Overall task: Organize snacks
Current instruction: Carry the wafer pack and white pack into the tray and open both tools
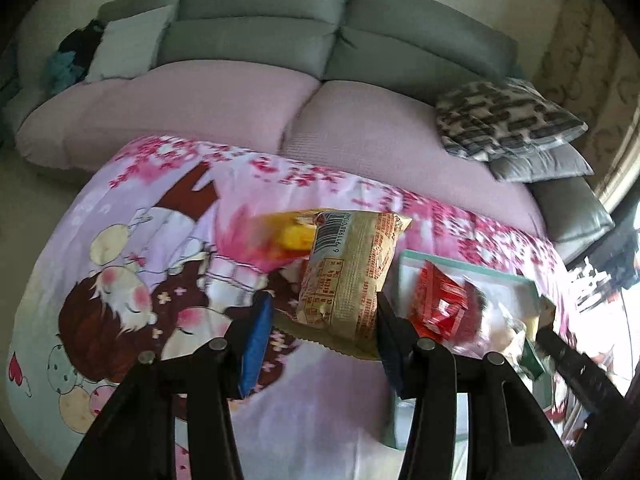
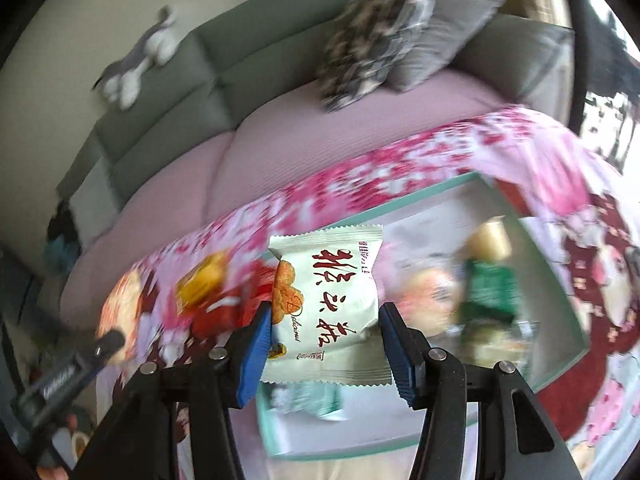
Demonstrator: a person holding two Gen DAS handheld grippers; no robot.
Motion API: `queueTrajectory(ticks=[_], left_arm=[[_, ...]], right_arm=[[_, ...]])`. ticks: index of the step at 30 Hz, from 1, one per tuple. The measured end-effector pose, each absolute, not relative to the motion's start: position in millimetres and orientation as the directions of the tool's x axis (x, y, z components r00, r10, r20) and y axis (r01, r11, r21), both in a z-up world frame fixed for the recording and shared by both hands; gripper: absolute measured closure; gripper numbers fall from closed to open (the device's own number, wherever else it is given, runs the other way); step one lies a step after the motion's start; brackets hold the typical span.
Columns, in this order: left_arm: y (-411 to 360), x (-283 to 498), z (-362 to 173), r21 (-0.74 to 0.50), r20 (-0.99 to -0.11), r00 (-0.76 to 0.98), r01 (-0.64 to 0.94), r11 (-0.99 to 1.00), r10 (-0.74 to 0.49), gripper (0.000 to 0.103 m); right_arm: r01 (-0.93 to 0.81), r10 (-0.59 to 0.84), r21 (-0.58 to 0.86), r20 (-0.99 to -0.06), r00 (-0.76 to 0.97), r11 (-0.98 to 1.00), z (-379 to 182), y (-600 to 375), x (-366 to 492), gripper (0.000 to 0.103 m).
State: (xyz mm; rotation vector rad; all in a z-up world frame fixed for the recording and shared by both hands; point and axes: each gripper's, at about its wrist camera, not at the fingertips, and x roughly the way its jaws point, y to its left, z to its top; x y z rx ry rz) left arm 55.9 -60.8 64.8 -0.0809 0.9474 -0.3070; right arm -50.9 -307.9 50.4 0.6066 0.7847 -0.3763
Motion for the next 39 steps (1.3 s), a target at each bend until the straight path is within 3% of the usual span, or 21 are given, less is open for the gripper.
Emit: queueTrajectory(ticks=[17,39], left_arm=[[-169.7,3.5,44.2,-0.141,-0.827,0.407,0.517,0.845,-0.387,0.052],[-189.5,11.7,5.9,-0.146,-0.867,0.347,0.510,0.848,-0.358,0.052]], right_arm=[[0.674,-0.213,0.359,-0.763,0.610,0.645,48.1,-373.1,-95.2,0.047],[0.792,-0.238,0.262,-0.860,0.451,0.552,3.2,-403.4,-104.4,0.047]])
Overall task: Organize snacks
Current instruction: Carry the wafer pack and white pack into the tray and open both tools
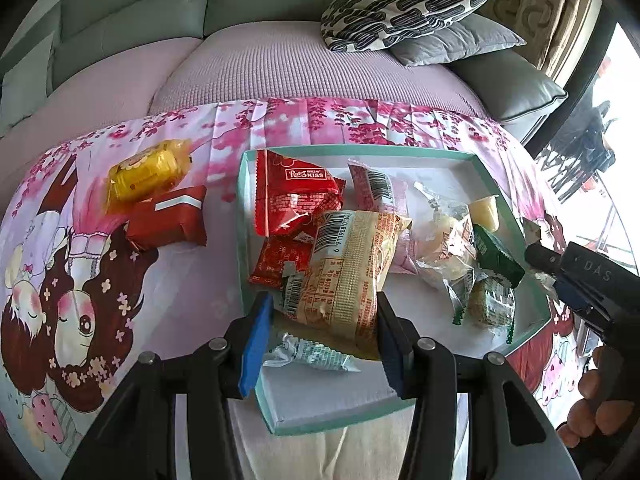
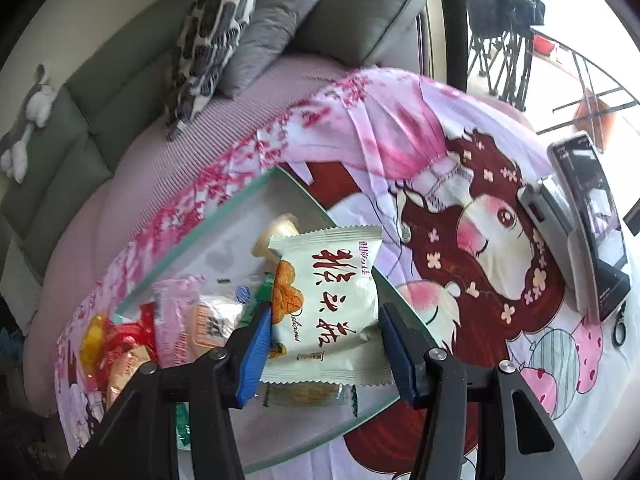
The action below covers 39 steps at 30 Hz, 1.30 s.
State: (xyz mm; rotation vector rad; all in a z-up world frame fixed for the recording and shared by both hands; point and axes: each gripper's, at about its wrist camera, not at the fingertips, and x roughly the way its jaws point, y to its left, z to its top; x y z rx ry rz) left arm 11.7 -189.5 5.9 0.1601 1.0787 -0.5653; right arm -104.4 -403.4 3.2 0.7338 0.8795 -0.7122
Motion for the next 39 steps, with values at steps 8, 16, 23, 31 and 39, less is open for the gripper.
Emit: queueTrajectory(ticks=[8,16,23,31,39], left_arm=[[-197.9,8.0,1.6,-0.132,-0.868,0.346,0.531,0.837,-0.357,0.052],[-198.5,6.2,2.1,-0.134,-0.865,0.347,0.537,0.833,-0.363,0.052],[-198.7,6.4,3.3,-0.153,-0.860,0.339,0.540,0.828,-0.380,0.048],[-197.1,2.8,9.2,-0.177,-0.845,0.341,0.551,0.816,-0.413,0.042],[-187.6,6.5,18.5,-0.208,-0.826,0.359,0.523,0.827,-0.434,0.040]], right_arm=[[0.788,-0.213,0.275,-0.867,0.451,0.551,-5.1,-403.6,-102.2,0.047],[0.795,-0.197,0.274,-0.878,0.437,0.542,-12.2,-406.9,-101.0,0.046],[0.794,-0.190,0.291,-0.874,0.447,0.534,-13.6,-408.9,-102.5,0.044],[0.783,-0.193,0.317,-0.857,0.478,0.535,-7.6,-407.5,-104.4,0.037],[0.774,-0.202,0.331,-0.842,0.501,0.540,-2.8,-406.7,-105.0,0.026]])
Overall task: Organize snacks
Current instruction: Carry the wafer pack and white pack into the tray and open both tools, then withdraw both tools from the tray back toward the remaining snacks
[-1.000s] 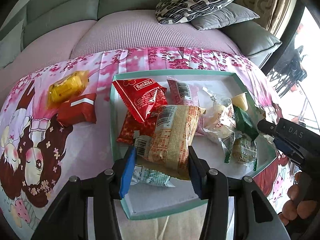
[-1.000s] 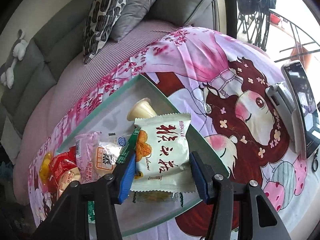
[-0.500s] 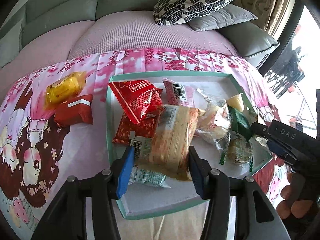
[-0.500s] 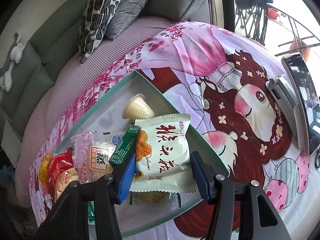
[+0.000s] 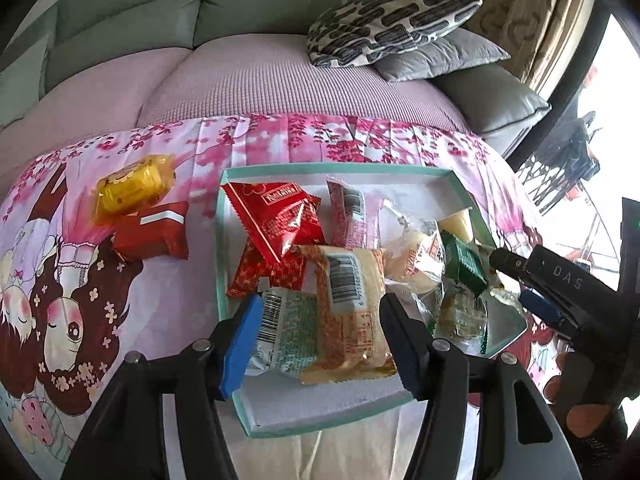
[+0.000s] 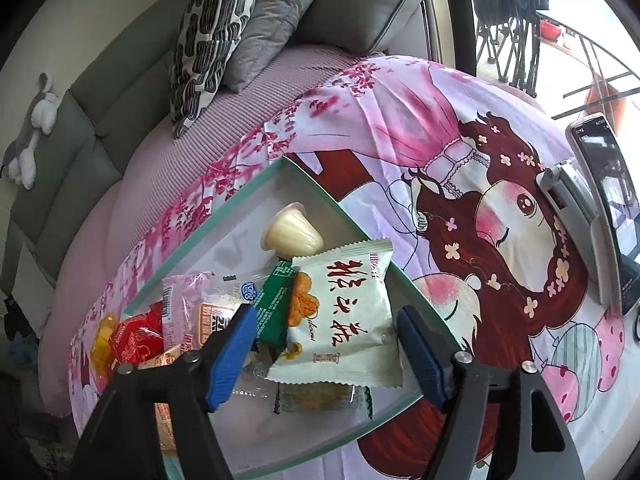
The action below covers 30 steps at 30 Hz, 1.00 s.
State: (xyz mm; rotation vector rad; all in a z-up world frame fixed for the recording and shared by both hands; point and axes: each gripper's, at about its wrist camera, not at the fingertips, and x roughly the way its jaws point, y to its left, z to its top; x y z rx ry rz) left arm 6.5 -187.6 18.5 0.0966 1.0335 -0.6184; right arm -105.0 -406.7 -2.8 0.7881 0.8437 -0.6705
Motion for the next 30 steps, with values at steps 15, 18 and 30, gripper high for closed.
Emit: queueTrajectory(ticks=[15,18,30], left_arm=[[-156.7,28.0,17.0,-0.271,-0.825,0.375,0.394,0.878,-0.422,0.038],[-152.7,30.8,14.7,-0.277,-0.829,0.373,0.374,0.885,-0.416,0.038],[-125.7,49.3,3.0,-0.269,-0.860,0.381,0.227,0.936,-0.339,0.038]], right_arm=[[0.758,-0.184,0.360,-0.830,0.526,0.543,-2.7,-404.4,-103.4,0.020],[0.738,-0.150,0.381,-0.827,0.541,0.557,-4.0,-402.1,-99.7,0.020],[0.728,-0.172,0.355,-0.824,0.540,0.586,4.8,-397.5,-97.4,0.020]])
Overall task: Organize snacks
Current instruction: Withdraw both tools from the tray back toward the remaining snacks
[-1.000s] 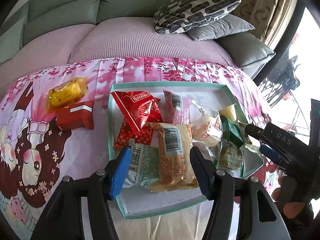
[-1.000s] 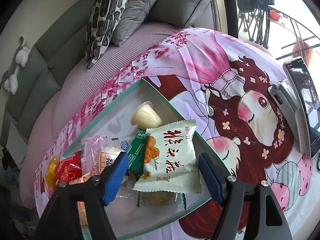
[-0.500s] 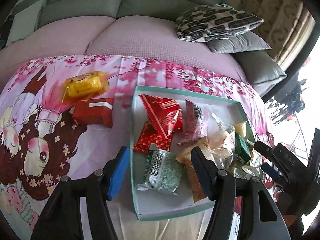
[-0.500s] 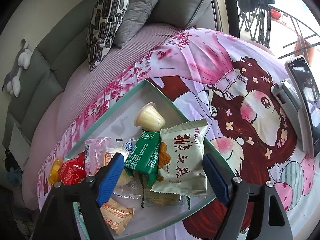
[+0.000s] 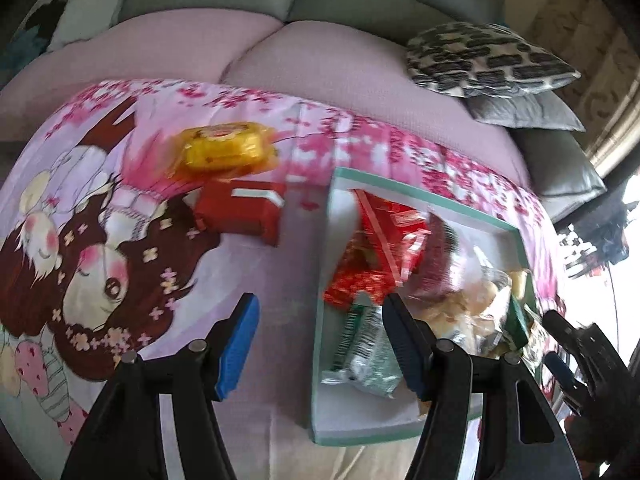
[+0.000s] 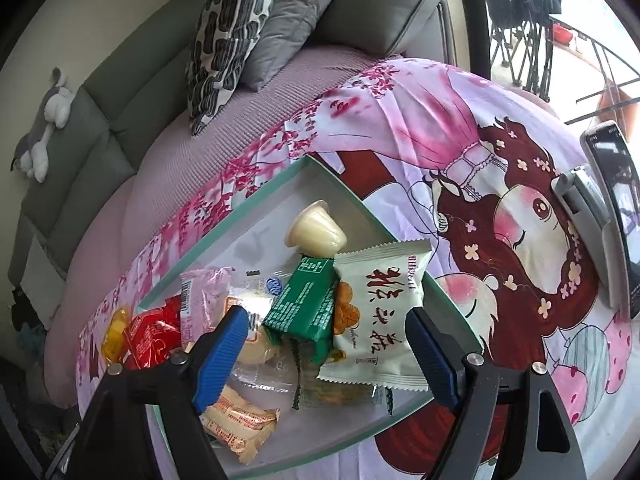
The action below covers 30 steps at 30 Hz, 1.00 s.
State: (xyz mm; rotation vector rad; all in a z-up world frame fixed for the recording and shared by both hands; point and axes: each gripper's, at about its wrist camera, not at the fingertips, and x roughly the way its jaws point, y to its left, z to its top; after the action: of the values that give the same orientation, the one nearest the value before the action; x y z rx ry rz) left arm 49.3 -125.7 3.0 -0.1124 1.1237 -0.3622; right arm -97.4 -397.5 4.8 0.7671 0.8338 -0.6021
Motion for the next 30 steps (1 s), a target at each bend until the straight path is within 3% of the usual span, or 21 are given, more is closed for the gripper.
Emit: queueTrajectory(ticks=[3,7,12,16,30], left_arm=[[-115.1,55.2,0.0,-0.258,-0.869,0.387,0.177,0.950,-0.308,0.038],[-100.9,61.7,-3.7,-0.257,-0.875,0.393,0.117,0.959,-0.282,0.024],[-88.9,67.0,-6.0,-0.242,-0.878,0.408,0.070,0.968,-0.249,0.024],[-81.7,70.8,-7.6,-0.231,-0.881,0.415,0.048,0.972,-0.229,0.017],[-8.2,90.5,-5.2,-0.234,-0.877,0.453,-0.118,0.965,-0.157,0.016]], right_arm=[[0.716,-0.198,0.314,-0.823,0.533,0.624,12.3,-388.7,-92.1,0.020],[0.687,-0.197,0.289,-0.821,0.536,0.666,16.0,-376.7,-83.2,0.020],[0.621,-0.167,0.284,-0.807,0.566,0.731,22.2,-353.6,-67.8,0.020],[0.566,-0.140,0.278,-0.799,0.584,0.776,24.7,-328.7,-54.9,0.020],[0.354,-0.021,0.261,-0.779,0.627,0.898,32.2,-242.7,-19.3,0.020]])
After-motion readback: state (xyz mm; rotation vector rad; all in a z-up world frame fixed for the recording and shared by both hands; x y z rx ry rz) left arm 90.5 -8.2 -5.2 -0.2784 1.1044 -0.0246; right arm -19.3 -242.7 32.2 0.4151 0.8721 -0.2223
